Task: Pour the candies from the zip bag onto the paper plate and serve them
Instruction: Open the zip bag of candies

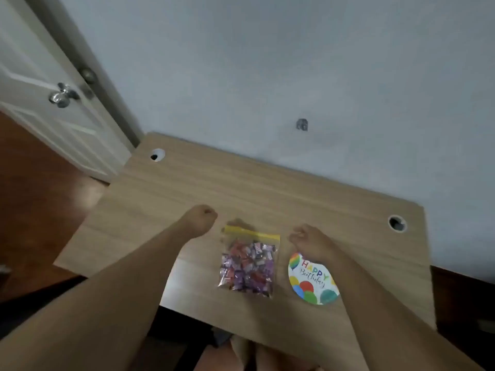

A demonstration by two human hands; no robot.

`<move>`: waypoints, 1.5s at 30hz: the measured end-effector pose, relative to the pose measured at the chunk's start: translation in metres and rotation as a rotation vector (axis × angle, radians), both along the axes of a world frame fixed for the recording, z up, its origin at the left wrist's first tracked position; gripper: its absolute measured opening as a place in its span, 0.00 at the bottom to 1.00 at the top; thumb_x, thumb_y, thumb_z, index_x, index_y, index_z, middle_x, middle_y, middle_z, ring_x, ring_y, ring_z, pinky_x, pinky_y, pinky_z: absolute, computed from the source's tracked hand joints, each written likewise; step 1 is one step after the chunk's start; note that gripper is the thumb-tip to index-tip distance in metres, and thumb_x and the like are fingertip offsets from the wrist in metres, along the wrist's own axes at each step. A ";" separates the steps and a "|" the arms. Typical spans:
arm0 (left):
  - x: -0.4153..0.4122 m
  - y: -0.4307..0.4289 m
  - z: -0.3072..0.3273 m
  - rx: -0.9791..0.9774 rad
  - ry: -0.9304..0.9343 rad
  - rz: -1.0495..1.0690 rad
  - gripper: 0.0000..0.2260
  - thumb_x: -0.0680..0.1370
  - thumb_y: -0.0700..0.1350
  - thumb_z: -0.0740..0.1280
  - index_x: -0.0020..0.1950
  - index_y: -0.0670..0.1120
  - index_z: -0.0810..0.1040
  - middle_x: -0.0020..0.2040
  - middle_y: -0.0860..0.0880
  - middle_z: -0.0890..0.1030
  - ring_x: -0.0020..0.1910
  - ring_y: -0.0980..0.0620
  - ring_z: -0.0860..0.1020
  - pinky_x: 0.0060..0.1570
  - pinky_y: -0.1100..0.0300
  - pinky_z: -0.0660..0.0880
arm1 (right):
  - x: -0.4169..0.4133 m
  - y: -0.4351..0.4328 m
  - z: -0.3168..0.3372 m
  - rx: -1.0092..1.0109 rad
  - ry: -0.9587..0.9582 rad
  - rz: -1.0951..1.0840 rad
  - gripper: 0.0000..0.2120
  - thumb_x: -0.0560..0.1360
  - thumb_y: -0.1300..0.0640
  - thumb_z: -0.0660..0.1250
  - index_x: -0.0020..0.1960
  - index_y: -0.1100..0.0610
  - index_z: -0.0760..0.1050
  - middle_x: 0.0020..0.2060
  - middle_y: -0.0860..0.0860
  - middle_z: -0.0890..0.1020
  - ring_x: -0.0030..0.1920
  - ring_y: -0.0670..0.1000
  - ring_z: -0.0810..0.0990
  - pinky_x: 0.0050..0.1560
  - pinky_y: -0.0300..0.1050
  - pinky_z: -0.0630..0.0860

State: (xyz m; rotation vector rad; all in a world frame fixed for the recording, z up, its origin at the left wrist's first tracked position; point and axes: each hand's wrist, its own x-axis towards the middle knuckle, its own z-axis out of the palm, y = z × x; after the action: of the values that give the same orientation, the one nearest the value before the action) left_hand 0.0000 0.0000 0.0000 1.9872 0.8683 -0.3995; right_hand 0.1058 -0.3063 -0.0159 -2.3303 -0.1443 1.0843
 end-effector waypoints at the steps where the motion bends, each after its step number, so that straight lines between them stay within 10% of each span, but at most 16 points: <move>1: -0.006 -0.001 -0.014 -0.049 0.044 0.040 0.07 0.84 0.42 0.65 0.51 0.44 0.82 0.36 0.45 0.76 0.39 0.45 0.75 0.44 0.53 0.76 | -0.008 0.004 -0.011 0.007 0.031 -0.022 0.26 0.80 0.45 0.65 0.75 0.54 0.73 0.68 0.54 0.82 0.63 0.59 0.85 0.58 0.52 0.81; 6: -0.033 -0.020 -0.074 -0.171 0.190 0.144 0.14 0.83 0.43 0.66 0.56 0.33 0.85 0.49 0.37 0.84 0.46 0.45 0.79 0.47 0.52 0.77 | -0.046 0.016 -0.058 -0.023 0.097 0.018 0.03 0.83 0.50 0.66 0.53 0.49 0.73 0.45 0.49 0.80 0.45 0.53 0.81 0.48 0.46 0.74; 9: -0.036 -0.029 -0.097 -0.229 0.173 0.198 0.13 0.82 0.45 0.66 0.50 0.37 0.86 0.45 0.40 0.85 0.44 0.45 0.82 0.47 0.50 0.81 | -0.058 0.023 -0.074 -0.027 0.083 0.002 0.16 0.84 0.55 0.66 0.37 0.50 0.70 0.31 0.46 0.74 0.33 0.46 0.72 0.38 0.45 0.67; 14: -0.035 -0.046 -0.110 -0.319 0.117 0.318 0.12 0.81 0.49 0.70 0.50 0.42 0.87 0.40 0.43 0.86 0.33 0.49 0.81 0.36 0.60 0.77 | -0.070 0.024 -0.088 0.061 0.240 -0.074 0.21 0.80 0.42 0.66 0.65 0.55 0.77 0.53 0.53 0.86 0.50 0.53 0.87 0.54 0.53 0.85; 17: -0.035 -0.050 -0.113 -0.439 0.089 0.348 0.15 0.81 0.57 0.72 0.58 0.47 0.85 0.47 0.44 0.87 0.44 0.47 0.84 0.47 0.55 0.80 | -0.074 0.026 -0.074 0.075 0.327 -0.137 0.30 0.83 0.44 0.66 0.80 0.55 0.67 0.70 0.55 0.81 0.59 0.61 0.88 0.58 0.56 0.85; 20: -0.035 -0.055 -0.101 -0.445 0.009 0.290 0.13 0.84 0.54 0.70 0.56 0.46 0.88 0.34 0.50 0.81 0.35 0.51 0.76 0.42 0.57 0.75 | -0.072 0.024 -0.054 0.008 0.164 -0.045 0.20 0.86 0.51 0.64 0.73 0.61 0.72 0.64 0.57 0.82 0.62 0.61 0.84 0.61 0.52 0.79; 29: -0.041 -0.063 -0.028 -0.241 -0.372 -0.098 0.12 0.85 0.38 0.67 0.42 0.46 0.81 0.37 0.47 0.77 0.33 0.62 0.73 0.36 0.68 0.70 | -0.053 0.006 0.029 0.084 -0.395 0.219 0.16 0.83 0.53 0.71 0.69 0.55 0.80 0.65 0.53 0.82 0.66 0.55 0.79 0.70 0.48 0.71; 38: -0.034 -0.046 0.036 -0.245 -0.537 -0.223 0.12 0.86 0.38 0.66 0.42 0.41 0.78 0.37 0.42 0.78 0.36 0.52 0.77 0.40 0.62 0.76 | -0.053 0.020 0.088 0.144 -0.394 0.249 0.09 0.81 0.56 0.73 0.59 0.54 0.89 0.48 0.44 0.88 0.46 0.41 0.85 0.48 0.26 0.75; 45: -0.030 -0.047 0.068 -0.054 -0.565 -0.011 0.12 0.83 0.42 0.71 0.65 0.39 0.85 0.52 0.41 0.86 0.50 0.54 0.81 0.48 0.71 0.76 | -0.053 0.037 0.120 0.081 -0.489 0.217 0.08 0.75 0.56 0.73 0.47 0.60 0.87 0.44 0.57 0.90 0.48 0.58 0.87 0.51 0.51 0.83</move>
State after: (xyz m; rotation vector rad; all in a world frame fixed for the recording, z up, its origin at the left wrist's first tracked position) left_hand -0.0304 -0.0469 0.0677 1.9085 0.4796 0.1351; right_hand 0.0530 -0.2695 0.1039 -2.5025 -0.6235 0.5665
